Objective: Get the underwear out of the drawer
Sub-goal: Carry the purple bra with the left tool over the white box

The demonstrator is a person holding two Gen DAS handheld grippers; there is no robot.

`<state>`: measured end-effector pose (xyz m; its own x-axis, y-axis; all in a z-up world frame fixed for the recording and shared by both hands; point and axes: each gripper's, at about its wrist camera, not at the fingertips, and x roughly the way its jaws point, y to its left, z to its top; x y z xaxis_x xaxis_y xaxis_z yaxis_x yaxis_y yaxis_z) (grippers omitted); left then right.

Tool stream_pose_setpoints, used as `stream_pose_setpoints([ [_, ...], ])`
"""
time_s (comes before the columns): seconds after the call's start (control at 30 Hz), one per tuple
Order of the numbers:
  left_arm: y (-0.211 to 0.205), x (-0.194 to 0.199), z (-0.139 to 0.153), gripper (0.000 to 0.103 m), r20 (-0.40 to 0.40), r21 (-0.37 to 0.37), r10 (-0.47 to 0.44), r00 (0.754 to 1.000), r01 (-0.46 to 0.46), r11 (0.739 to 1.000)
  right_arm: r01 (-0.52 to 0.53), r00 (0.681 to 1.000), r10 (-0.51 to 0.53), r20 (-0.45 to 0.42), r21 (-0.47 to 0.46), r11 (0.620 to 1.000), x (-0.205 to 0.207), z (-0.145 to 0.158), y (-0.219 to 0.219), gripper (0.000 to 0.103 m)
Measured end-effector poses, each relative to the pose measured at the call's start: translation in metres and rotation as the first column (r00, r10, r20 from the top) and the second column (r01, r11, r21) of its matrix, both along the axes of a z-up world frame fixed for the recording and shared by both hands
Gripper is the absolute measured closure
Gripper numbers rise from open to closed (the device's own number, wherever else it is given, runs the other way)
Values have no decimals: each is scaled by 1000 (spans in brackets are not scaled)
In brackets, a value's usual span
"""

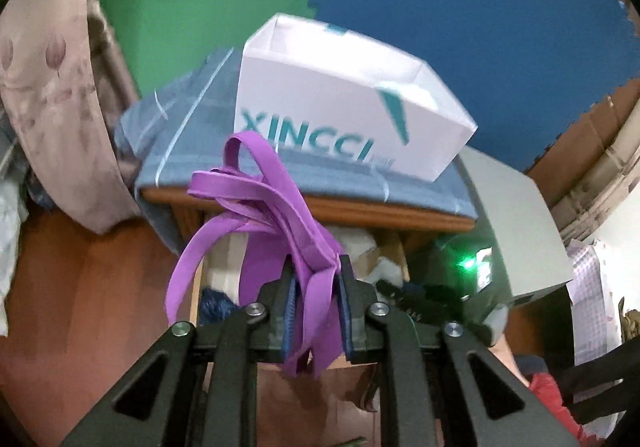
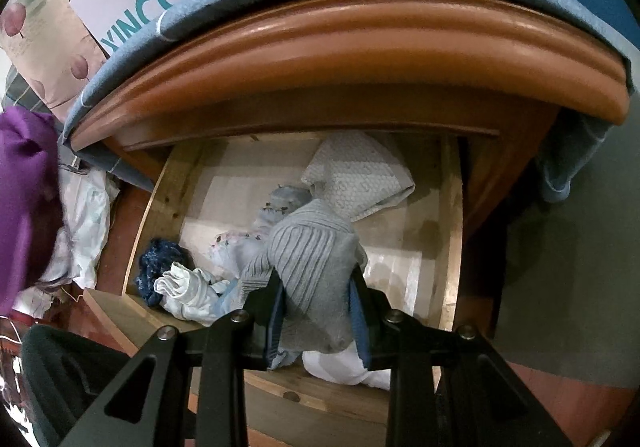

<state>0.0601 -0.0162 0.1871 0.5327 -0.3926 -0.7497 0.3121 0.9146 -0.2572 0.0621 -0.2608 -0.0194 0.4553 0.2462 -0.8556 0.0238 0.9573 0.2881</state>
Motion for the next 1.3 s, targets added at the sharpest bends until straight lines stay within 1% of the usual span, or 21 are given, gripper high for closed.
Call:
stream_pose_setpoints([
  [0.07,-6,3,8,89,10,24,-7,1000,6,1000,2,1000,-2,4,-2,1000,0,1,0,74],
  [0.13,-10,6,13,90,19,12,-11,1000,11,1000,6,1000,-6,7,2,1000,0,2,-1,74],
  [0.2,-17,9,15,91,25,21,-22,999,21,1000,10,1000,-10,8,7,1000,-1,3,-2,74],
  [0.23,-18,10,16,91,25,6,-17,1000,17,1000,13,1000,-13,8,8,1000,-2,3,-3,74],
  [0.3,-23,12,21,91,27,6,-29,999,29,1000,20,1000,-21,9,17,1000,-2,4,-6,74],
  [0.37,-25,14,25,91,24,-12,-39,999,39,999,23,1000,-23,12,19,1000,-2,5,-7,74],
  [0.43,-28,17,34,91,33,-10,-36,999,37,999,21,1000,-22,14,26,999,-2,6,-7,74],
  [0.57,-37,22,66,91,101,23,-54,993,51,998,18,1000,-18,13,26,1000,-3,6,-6,74],
  [0.77,-47,35,118,91,181,39,-72,981,66,997,16,1000,-17,14,25,1000,-3,7,-5,74],
  [0.8,-50,40,129,91,198,46,-70,978,62,997,15,1000,-15,14,25,1000,-3,7,-5,74],
  [0.97,-60,62,164,91,236,56,-67,969,55,997,11,1000,-11,19,24,1000,-4,9,-5,74],
  [1.17,-75,100,184,91,276,91,-40,960,16,996,12,1000,-12,19,30,999,-5,10,-6,74],
  [1.3,-84,125,187,91,293,96,-27,956,-1,995,7,1000,-8,18,38,999,-4,10,-4,74],
])
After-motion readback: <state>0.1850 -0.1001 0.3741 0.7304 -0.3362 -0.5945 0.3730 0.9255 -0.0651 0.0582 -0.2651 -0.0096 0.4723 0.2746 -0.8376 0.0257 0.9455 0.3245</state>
